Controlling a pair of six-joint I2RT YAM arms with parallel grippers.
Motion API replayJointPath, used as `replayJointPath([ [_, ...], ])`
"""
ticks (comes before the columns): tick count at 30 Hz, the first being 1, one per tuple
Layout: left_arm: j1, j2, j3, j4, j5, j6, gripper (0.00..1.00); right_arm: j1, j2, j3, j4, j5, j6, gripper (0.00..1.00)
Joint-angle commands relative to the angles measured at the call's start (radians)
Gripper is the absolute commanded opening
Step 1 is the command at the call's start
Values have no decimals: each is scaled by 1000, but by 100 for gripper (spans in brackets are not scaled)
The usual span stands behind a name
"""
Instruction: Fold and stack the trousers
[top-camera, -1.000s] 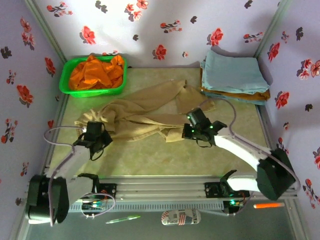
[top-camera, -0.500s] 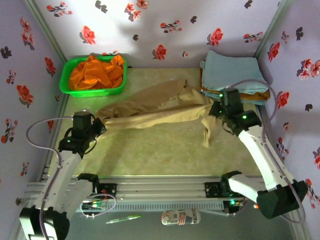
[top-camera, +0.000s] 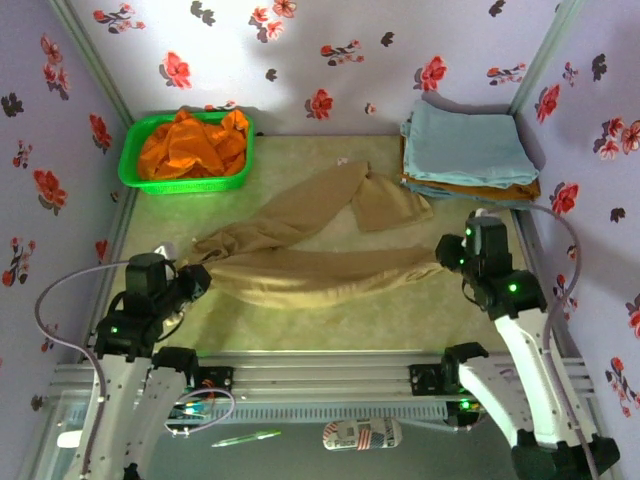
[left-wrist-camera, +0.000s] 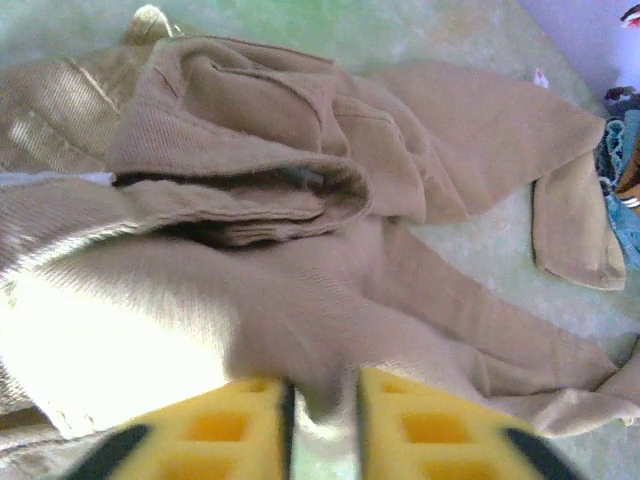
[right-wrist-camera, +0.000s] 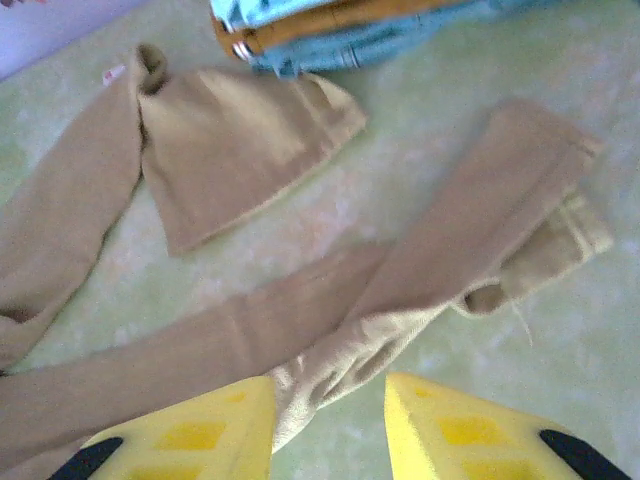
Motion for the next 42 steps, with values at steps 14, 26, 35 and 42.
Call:
replayJointPath([
  [14, -110, 217, -74, 326, 67, -157, 75, -212, 350, -105, 222, -12, 245, 59],
  [26, -157, 541, -142, 651, 53, -136, 77, -498, 633, -113, 369, -302, 283, 41],
  [35, -152, 499, -187, 666, 52, -97, 79, -509, 701, -93, 368, -296, 324, 46],
  [42, -131, 466, -196, 637, 52, -76, 80, -515, 717, -92, 407, -264, 316, 27],
])
